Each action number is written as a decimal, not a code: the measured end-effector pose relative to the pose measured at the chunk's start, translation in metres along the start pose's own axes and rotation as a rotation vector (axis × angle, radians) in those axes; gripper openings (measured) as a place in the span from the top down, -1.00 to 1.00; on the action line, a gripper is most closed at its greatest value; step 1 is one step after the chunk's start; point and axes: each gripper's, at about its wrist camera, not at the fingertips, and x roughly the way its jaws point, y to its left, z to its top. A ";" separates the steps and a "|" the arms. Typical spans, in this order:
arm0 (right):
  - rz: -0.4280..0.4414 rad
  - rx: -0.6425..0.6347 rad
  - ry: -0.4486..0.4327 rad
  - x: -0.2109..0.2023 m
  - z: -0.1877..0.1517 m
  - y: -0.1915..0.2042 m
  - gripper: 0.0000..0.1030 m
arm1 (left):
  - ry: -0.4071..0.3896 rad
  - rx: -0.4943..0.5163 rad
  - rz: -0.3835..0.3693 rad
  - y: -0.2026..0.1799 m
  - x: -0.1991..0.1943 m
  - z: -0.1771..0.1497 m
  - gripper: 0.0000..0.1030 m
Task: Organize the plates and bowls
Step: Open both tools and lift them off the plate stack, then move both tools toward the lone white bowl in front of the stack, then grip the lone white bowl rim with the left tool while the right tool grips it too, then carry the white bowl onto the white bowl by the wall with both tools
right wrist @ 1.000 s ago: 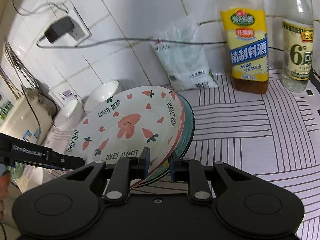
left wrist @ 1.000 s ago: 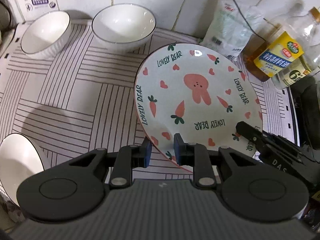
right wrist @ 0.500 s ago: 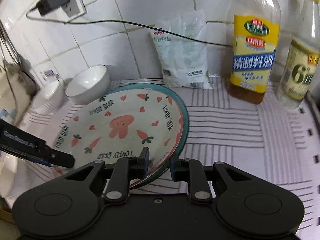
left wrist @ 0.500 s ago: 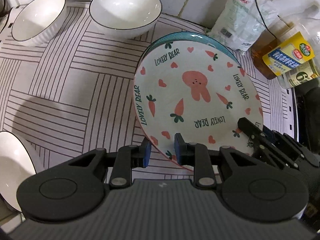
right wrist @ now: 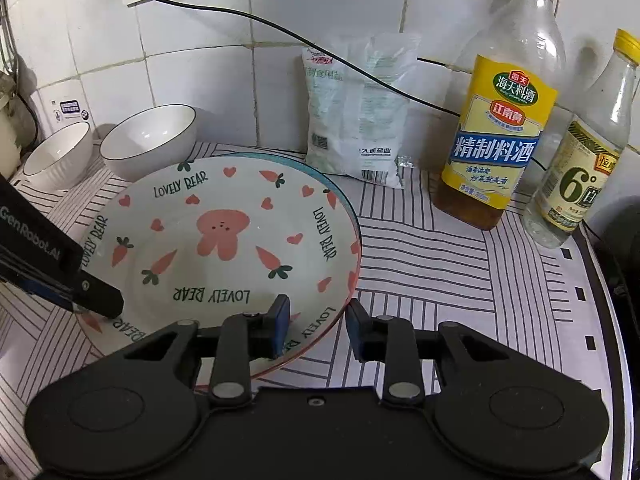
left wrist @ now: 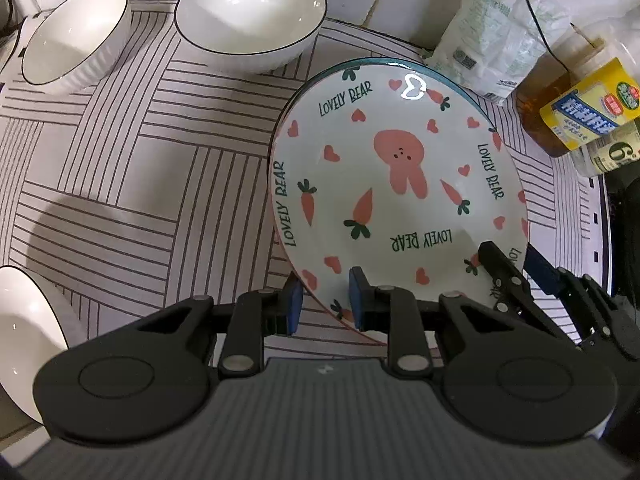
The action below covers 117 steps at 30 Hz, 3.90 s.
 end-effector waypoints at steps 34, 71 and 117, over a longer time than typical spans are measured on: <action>0.212 0.043 -0.123 -0.178 -0.007 0.113 -0.36 | -0.194 0.269 -0.003 0.131 -0.187 -0.091 0.36; 0.306 0.004 0.000 -0.067 -0.058 0.267 -0.36 | -0.057 0.205 -0.056 0.268 -0.081 -0.082 0.26; 0.230 0.228 0.032 -0.002 0.015 0.183 0.58 | -0.051 0.265 -0.030 0.173 -0.041 0.018 0.75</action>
